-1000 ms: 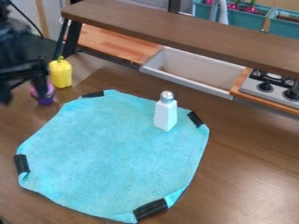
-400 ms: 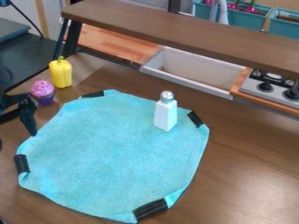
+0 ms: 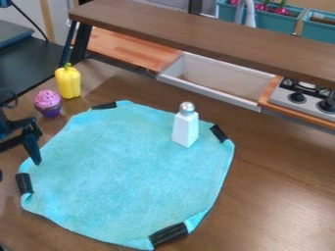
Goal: Fold from bottom left to top right
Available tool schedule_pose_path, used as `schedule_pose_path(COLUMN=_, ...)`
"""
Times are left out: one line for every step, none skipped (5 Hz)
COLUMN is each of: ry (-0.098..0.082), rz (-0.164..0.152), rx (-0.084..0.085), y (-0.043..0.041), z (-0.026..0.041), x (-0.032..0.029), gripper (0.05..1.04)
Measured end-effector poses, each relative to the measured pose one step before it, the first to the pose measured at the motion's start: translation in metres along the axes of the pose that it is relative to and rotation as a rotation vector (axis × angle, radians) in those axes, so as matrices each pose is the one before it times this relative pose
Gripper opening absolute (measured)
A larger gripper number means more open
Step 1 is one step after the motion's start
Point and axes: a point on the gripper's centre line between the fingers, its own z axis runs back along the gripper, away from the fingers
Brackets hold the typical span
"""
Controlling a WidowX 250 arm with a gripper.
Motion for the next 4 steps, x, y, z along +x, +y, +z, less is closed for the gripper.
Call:
schedule_pose_path(ry=0.0118, rz=0.007, rx=0.022, y=-0.00048, z=-0.00668, x=-0.00099, gripper=1.0)
schedule_pose_path(ry=-0.0067, rz=0.0071, rx=0.0105, y=0.00074, z=-0.00683, x=0.00239, gripper=1.0)
schedule_pose_path(ry=-0.013, rz=-0.0107, rx=0.0082, y=-0.00181, z=-0.00304, x=0.0015, gripper=1.0)
schedule_pose_path(ry=0.0022, rz=-0.0112, rx=0.0228, y=-0.00312, z=-0.00581, x=-0.00155, gripper=0.964)
